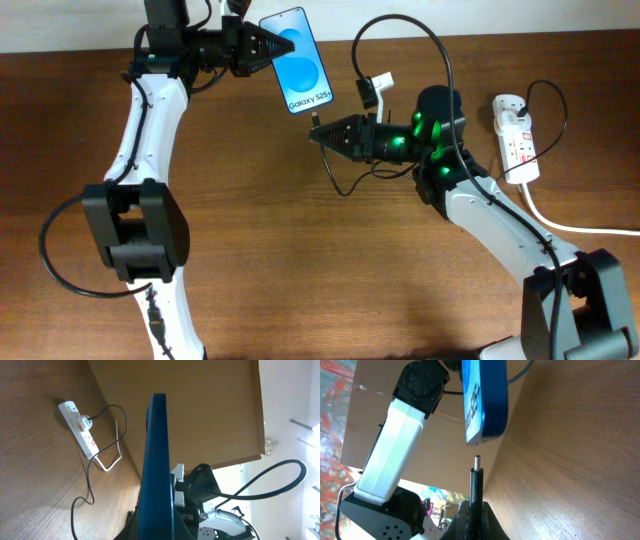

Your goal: Plug charger to phone and switch on socket

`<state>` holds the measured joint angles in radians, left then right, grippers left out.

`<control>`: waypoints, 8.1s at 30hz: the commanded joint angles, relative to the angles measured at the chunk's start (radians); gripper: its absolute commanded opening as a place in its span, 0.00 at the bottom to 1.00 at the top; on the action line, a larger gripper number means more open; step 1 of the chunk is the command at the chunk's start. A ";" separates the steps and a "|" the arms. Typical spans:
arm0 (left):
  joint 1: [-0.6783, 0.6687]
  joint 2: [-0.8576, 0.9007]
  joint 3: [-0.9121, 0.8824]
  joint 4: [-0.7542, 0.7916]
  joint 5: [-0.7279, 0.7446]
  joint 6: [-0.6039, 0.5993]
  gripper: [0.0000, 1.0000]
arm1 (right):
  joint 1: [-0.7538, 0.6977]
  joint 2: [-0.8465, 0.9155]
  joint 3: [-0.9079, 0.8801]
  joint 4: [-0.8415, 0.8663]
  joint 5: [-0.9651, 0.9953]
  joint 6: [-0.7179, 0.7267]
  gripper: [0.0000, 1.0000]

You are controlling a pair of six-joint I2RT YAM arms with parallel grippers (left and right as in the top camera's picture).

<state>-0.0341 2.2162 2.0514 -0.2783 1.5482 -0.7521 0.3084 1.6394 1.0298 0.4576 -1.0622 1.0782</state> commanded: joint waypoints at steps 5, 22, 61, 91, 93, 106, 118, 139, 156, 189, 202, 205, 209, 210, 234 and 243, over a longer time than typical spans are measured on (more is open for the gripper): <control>-0.002 -0.014 0.008 0.009 0.024 0.006 0.00 | 0.006 0.002 0.001 0.007 -0.034 0.001 0.04; -0.019 -0.014 0.008 0.005 0.025 0.006 0.00 | 0.005 0.002 0.001 0.022 0.019 0.001 0.04; -0.023 -0.014 0.008 0.004 0.025 0.006 0.00 | -0.034 0.002 0.001 0.019 0.090 0.038 0.04; -0.035 -0.014 0.008 0.005 0.025 0.005 0.00 | 0.012 0.003 0.001 0.022 0.079 0.034 0.04; -0.035 -0.014 0.008 0.005 0.024 0.005 0.00 | 0.013 0.003 0.001 0.021 0.078 0.034 0.04; -0.035 -0.014 0.008 0.009 0.024 0.005 0.00 | 0.032 0.003 0.001 0.018 0.065 0.030 0.04; -0.035 -0.014 0.008 0.008 0.025 0.005 0.00 | -0.031 0.003 0.001 0.003 0.056 0.026 0.04; -0.071 -0.014 0.008 0.004 0.027 0.006 0.00 | -0.090 0.003 0.001 0.019 -0.052 0.003 0.04; -0.068 -0.014 0.008 0.001 0.026 -0.006 0.00 | -0.051 0.004 0.001 0.010 -0.132 -0.030 0.04; -0.055 -0.014 0.008 0.000 0.026 -0.018 0.00 | -0.074 0.003 0.002 -0.034 -0.100 -0.128 0.04; -0.056 -0.014 0.008 -0.003 0.026 -0.017 0.00 | -0.074 0.003 0.002 -0.030 -0.078 -0.128 0.04; -0.056 -0.014 0.008 -0.003 0.026 -0.017 0.00 | -0.074 0.003 0.002 -0.026 -0.078 -0.127 0.04; -0.057 -0.014 0.008 -0.003 0.026 -0.016 0.00 | -0.074 0.003 0.002 -0.016 -0.078 -0.120 0.04; -0.057 -0.014 0.008 -0.003 0.026 -0.016 0.00 | -0.074 0.003 0.002 -0.011 -0.078 -0.120 0.04; -0.071 -0.014 0.008 -0.002 0.026 0.006 0.00 | -0.080 0.004 0.002 0.030 -0.017 -0.029 0.04; -0.078 -0.014 0.008 -0.002 0.026 0.006 0.00 | -0.119 0.004 0.002 0.055 -0.037 -0.029 0.04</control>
<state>-0.0887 2.2162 2.0514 -0.2790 1.4990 -0.7635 0.2108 1.6432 1.0241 0.4725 -1.1675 1.0519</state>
